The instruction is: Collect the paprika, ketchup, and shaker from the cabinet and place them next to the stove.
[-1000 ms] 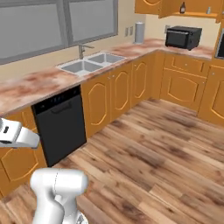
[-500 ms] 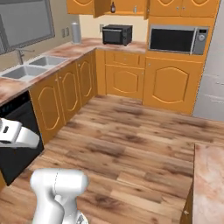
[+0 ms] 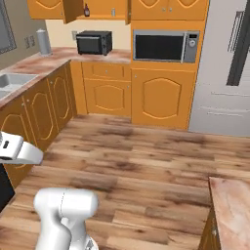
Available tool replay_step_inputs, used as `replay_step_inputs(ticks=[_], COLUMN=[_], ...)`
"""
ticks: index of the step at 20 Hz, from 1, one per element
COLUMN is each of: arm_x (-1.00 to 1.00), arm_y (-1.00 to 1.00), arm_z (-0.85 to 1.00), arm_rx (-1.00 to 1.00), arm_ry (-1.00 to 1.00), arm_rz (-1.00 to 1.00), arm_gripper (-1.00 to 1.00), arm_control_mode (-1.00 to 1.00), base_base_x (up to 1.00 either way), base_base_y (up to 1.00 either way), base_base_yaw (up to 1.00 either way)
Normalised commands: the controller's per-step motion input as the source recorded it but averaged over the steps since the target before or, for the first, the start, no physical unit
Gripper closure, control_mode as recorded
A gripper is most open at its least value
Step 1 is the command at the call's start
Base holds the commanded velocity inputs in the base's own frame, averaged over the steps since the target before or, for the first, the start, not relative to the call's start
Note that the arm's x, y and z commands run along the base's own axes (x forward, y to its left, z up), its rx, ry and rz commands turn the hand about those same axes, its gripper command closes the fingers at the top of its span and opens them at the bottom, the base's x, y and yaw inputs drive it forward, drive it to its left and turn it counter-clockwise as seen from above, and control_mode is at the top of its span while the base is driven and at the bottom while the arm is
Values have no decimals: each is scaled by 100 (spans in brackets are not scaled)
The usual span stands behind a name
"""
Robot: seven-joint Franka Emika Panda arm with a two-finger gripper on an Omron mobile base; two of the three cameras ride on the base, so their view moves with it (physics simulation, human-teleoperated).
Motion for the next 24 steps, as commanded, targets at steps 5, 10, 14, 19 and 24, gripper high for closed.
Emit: replay_step_inputs(ticks=[5, 10, 14, 19, 24], arm_x=[0, 0, 0, 0, 0], arm_y=[0, 0, 0, 0, 0], arm_z=[0, 0, 0, 0, 0], arm_rx=[0, 0, 0, 0, 0], arm_ry=[0, 0, 0, 0, 0], arm_rz=[0, 0, 0, 0, 0], arm_gripper=[-100, -100, -100, -100, -100], arm_control_mode=[100, 100, 100, 100, 100], base_base_x=[99, 92, 75, 66, 68], base_base_y=[53, 57, 62, 51, 34], base_base_yaw=[-26, -25, -17, -2, 4])
